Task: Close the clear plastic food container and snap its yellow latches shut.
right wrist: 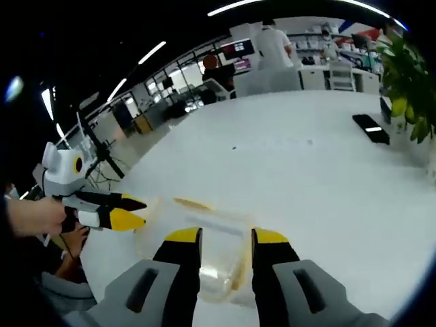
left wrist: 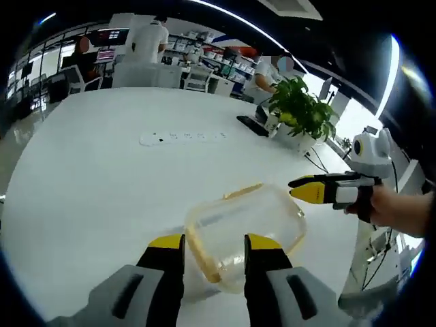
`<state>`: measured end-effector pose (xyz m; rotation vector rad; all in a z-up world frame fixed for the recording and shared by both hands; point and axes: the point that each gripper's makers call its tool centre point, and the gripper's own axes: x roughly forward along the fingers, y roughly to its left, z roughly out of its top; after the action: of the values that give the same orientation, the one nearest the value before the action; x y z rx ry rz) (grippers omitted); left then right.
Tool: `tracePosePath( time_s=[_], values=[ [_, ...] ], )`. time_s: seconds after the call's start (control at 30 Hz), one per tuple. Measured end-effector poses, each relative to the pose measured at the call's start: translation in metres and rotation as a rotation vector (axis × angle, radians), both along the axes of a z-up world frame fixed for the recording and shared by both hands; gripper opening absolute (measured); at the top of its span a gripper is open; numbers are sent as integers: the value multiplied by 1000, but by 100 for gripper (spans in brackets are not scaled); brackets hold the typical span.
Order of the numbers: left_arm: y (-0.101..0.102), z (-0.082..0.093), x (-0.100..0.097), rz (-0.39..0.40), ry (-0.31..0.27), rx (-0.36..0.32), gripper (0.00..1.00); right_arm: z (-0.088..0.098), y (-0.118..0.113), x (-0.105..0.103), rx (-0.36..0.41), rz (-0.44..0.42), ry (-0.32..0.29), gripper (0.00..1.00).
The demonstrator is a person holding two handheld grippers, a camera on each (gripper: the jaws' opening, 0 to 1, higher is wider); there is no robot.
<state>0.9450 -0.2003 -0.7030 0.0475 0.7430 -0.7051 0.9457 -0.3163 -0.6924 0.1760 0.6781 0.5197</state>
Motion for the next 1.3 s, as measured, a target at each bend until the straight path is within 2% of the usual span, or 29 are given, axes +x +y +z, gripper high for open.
tracePosePath(
  time_s=[0.03,0.1,0.17,0.2,0.3,0.4,0.5,0.6,1.0,1.3],
  values=[
    [-4,1,-1,-68,-28,34,26,0,3,0,-23,39,-14,25],
    [-9,4,-3,-148,-60,66,26,1,9,0,-56,118,-43,23],
    [-14,5,-5,-243,-101,126,26,2,14,-2,-70,177,-62,21],
    [-18,6,-8,-283,-108,129,26,2,16,-3,-72,203,-61,21],
    [-23,4,-12,-334,-93,144,26,1,21,-4,-113,271,-76,20],
    [-28,1,-15,-413,-115,190,26,1,22,-2,-107,281,-74,20],
    [-37,2,-21,-464,-111,169,25,0,22,-1,-104,290,-70,19],
    [-43,4,-23,-492,-119,167,25,-2,22,-1,-106,301,-67,16],
    [-52,5,-20,-550,-128,182,24,-3,31,4,-109,338,-72,17],
    [-61,2,-29,-611,-124,184,24,-8,40,5,-112,367,-64,18]
  ],
)
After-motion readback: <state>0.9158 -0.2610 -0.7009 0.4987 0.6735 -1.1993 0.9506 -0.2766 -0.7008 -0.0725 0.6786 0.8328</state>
